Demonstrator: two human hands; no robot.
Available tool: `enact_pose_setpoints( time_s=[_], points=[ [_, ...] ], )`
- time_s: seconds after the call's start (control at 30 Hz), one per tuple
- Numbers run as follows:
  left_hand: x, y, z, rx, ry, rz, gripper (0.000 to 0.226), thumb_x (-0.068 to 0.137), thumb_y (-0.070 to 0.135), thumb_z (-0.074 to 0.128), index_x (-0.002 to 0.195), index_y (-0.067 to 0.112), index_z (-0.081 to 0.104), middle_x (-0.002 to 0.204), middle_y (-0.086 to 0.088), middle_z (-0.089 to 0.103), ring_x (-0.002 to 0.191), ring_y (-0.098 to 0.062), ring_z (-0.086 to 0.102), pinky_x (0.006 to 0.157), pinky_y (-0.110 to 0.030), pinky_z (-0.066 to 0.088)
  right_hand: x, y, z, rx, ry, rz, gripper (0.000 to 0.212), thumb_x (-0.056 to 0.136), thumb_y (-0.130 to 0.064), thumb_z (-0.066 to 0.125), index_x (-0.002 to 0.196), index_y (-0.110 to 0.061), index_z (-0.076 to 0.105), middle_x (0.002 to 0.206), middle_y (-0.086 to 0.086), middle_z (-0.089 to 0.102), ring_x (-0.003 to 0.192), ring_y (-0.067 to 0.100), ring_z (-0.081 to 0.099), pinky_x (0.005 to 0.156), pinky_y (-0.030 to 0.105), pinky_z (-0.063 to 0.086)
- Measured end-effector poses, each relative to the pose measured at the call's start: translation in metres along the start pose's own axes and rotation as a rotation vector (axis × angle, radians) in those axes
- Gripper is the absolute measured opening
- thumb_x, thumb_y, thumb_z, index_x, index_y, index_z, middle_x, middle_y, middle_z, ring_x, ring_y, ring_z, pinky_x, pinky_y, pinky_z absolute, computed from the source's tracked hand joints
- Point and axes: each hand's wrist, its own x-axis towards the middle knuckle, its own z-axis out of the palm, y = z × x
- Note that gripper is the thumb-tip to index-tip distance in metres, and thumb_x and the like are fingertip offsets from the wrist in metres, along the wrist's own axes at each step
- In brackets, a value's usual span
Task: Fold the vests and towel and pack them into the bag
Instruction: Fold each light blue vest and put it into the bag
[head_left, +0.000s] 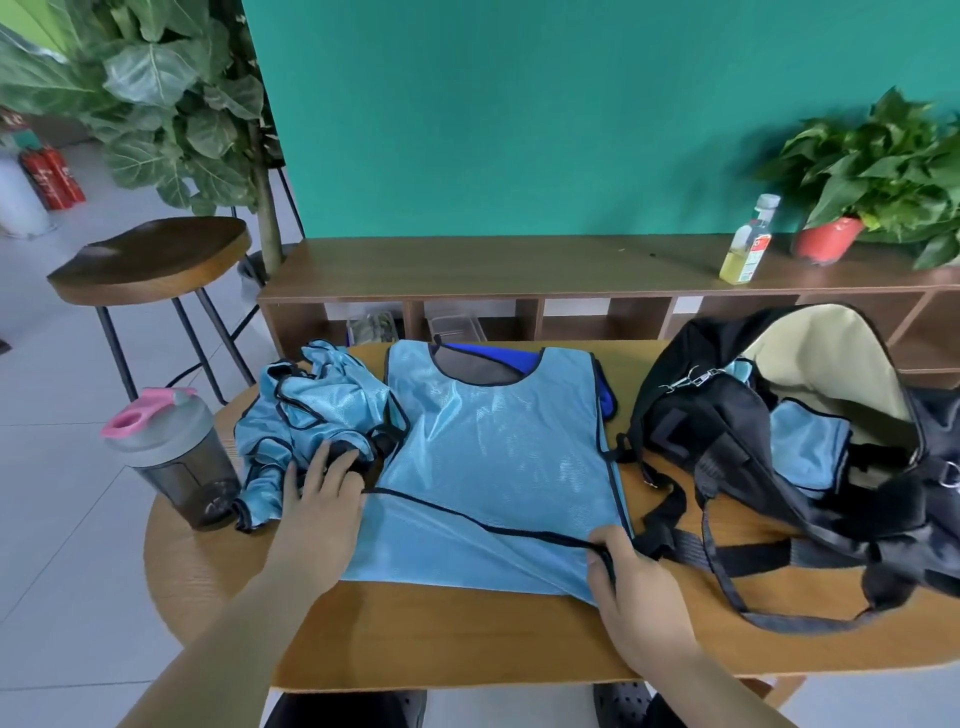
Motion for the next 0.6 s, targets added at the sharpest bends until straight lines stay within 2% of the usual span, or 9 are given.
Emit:
enact_pose_setpoints(
  time_s=[0.1,0.17,0.23,0.27,0.33,0.43,0.5,0.6],
  points=[
    [-0.020,0.012,-0.016,-0.073,0.109,0.048,0.019,0.109,0.022,0.047,0.111,0.014,0.064,0.157,-0.003,0.046,0.160,-0.038,0.017,0.127,-0.061,0.013,-0.002,-0.002,-0.006,0.054,0.087,0.070,0.011,0.106,-0.028,0.053,0.114,-0.034,0.047,0.058,-0.011,0.054,0.054,0.011,0.058,0.041,0.020,0.027],
    [-0.041,0.028,-0.035,-0.298,0.135,-0.006,0.033,0.115,0.029,0.031,0.111,0.015,0.061,0.140,-0.002,0.059,0.148,-0.033,0.041,0.122,-0.049,0.032,-0.004,-0.004,-0.011,0.091,0.170,0.109,0.014,0.105,-0.024,0.055,0.114,-0.032,0.048,0.057,-0.010,0.056,0.046,0.011,0.054,0.040,0.022,0.032],
    [-0.065,0.044,-0.058,-0.522,0.113,-0.130,0.046,0.109,0.047,0.023,0.118,0.020,0.060,0.116,-0.001,0.066,0.115,-0.025,0.064,0.094,-0.039,0.052,-0.008,-0.002,-0.016,0.123,0.262,0.158,0.013,0.105,-0.022,0.053,0.115,-0.029,0.048,0.055,-0.007,0.055,0.042,0.010,0.051,0.038,0.029,0.035],
    [-0.076,0.049,-0.063,-0.596,0.123,-0.158,0.046,0.105,0.052,0.026,0.120,0.023,0.059,0.109,-0.001,0.067,0.100,-0.022,0.067,0.081,-0.038,0.053,-0.011,-0.002,-0.019,0.140,0.308,0.183,0.011,0.105,-0.023,0.052,0.116,-0.026,0.048,0.056,-0.008,0.055,0.043,0.010,0.051,0.038,0.032,0.037],
    [-0.092,0.057,-0.071,-0.666,0.202,-0.148,0.034,0.106,0.051,0.030,0.119,0.033,0.055,0.106,0.000,0.066,0.085,-0.017,0.066,0.070,-0.035,0.049,-0.018,0.000,-0.026,0.163,0.400,0.206,0.014,0.105,-0.027,0.047,0.118,-0.023,0.049,0.061,-0.005,0.058,0.048,0.016,0.055,0.042,0.037,0.042],
    [-0.103,0.066,-0.083,-0.753,0.332,-0.137,0.019,0.108,0.050,0.034,0.119,0.043,0.048,0.102,0.009,0.065,0.083,-0.009,0.063,0.071,-0.034,0.049,-0.026,-0.005,-0.038,0.241,0.510,0.166,0.019,0.104,-0.029,0.044,0.119,-0.020,0.050,0.073,0.000,0.062,0.059,0.022,0.058,0.052,0.042,0.046],
    [-0.103,0.071,-0.092,-0.778,0.403,-0.149,0.026,0.108,0.047,0.036,0.121,0.031,0.052,0.102,0.011,0.062,0.083,-0.008,0.060,0.073,-0.035,0.048,-0.028,-0.013,-0.048,0.308,0.564,0.113,0.025,0.103,-0.030,0.043,0.120,-0.014,0.052,0.082,0.001,0.062,0.068,0.012,0.059,0.057,0.040,0.044],
    [-0.103,0.078,-0.105,-0.762,0.497,-0.137,0.038,0.108,0.043,0.033,0.121,0.014,0.055,0.099,0.007,0.061,0.077,-0.014,0.060,0.069,-0.035,0.047,-0.027,-0.024,-0.065,0.379,0.609,0.065,0.026,0.104,-0.030,0.042,0.120,-0.013,0.053,0.092,-0.010,0.061,0.081,0.004,0.062,0.060,0.029,0.042]
  ],
)
